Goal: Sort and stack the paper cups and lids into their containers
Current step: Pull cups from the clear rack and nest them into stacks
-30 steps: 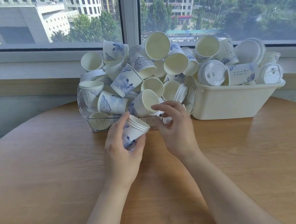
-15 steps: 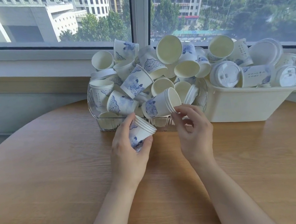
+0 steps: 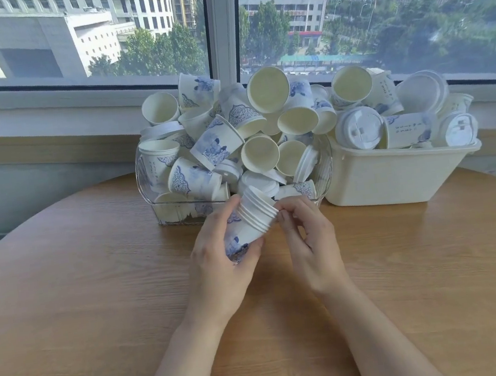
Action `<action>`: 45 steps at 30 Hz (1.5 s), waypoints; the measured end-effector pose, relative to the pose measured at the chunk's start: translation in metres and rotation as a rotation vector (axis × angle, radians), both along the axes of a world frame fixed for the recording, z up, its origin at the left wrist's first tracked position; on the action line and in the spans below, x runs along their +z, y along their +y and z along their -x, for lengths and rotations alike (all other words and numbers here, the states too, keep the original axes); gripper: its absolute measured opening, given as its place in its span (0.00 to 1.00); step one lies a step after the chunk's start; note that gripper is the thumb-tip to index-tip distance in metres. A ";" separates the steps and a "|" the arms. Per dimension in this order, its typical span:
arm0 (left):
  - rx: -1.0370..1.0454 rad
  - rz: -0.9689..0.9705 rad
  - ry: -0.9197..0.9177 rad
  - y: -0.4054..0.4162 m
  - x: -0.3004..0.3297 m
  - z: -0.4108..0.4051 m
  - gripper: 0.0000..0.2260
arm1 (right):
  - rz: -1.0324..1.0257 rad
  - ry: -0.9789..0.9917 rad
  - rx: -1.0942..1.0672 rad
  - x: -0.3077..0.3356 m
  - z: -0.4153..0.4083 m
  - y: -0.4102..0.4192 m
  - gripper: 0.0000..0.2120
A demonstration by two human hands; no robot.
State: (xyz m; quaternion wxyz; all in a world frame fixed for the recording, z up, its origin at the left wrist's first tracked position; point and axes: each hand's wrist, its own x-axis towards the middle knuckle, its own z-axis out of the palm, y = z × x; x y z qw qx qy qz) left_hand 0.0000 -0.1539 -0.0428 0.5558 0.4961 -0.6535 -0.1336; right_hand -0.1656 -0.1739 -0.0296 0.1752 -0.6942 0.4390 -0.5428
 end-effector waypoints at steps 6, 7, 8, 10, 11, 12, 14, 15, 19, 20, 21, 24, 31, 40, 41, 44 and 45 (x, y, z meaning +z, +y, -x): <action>0.003 0.056 0.008 -0.003 -0.003 -0.001 0.32 | 0.006 0.007 0.005 0.005 -0.004 0.006 0.11; 0.004 0.062 0.004 -0.003 -0.003 -0.001 0.32 | 0.002 0.007 -0.001 0.007 -0.004 0.007 0.12; 0.005 0.068 -0.002 -0.003 -0.002 -0.001 0.33 | -0.010 0.015 -0.002 0.008 -0.004 0.008 0.13; 0.005 0.080 -0.018 -0.003 -0.003 0.000 0.33 | -0.037 0.047 0.015 0.009 -0.004 0.009 0.15; 0.007 0.085 -0.025 -0.003 -0.003 0.000 0.32 | -0.044 0.063 0.033 0.009 -0.005 0.010 0.15; 0.011 0.087 -0.029 -0.003 -0.003 0.000 0.32 | -0.047 0.076 0.052 0.009 -0.005 0.010 0.16; 0.020 0.092 -0.026 -0.003 -0.002 -0.001 0.32 | -0.049 0.088 0.075 0.008 -0.007 0.011 0.16; 0.023 0.093 -0.024 -0.003 -0.003 -0.002 0.32 | -0.045 0.090 0.080 0.009 -0.007 0.011 0.17; 0.034 0.078 -0.009 -0.003 -0.004 -0.004 0.32 | -0.037 0.105 0.105 0.010 -0.011 0.011 0.16; 0.036 0.076 0.000 -0.004 -0.003 -0.004 0.31 | -0.035 0.114 0.094 0.011 -0.013 0.010 0.15; 0.042 0.073 0.011 -0.003 -0.002 -0.004 0.31 | -0.024 0.122 0.067 0.015 -0.014 0.008 0.15; 0.064 0.059 0.016 -0.003 0.001 -0.004 0.30 | 0.044 0.072 -0.084 0.042 -0.011 -0.010 0.12; 0.016 0.031 0.077 -0.001 0.002 -0.003 0.31 | 0.201 0.320 -0.281 0.117 0.003 -0.066 0.17; -0.017 0.013 0.075 -0.003 0.002 -0.001 0.31 | 0.169 0.705 -0.330 0.121 -0.003 -0.089 0.21; -0.021 0.008 0.079 -0.003 0.002 -0.001 0.31 | 0.161 0.708 -0.344 0.121 -0.003 -0.090 0.21; -0.025 0.002 0.085 -0.004 0.002 0.000 0.31 | 0.173 0.747 -0.383 0.121 -0.001 -0.092 0.23; -0.022 0.005 0.081 -0.004 0.002 0.000 0.31 | 0.185 0.758 -0.385 0.120 -0.001 -0.092 0.23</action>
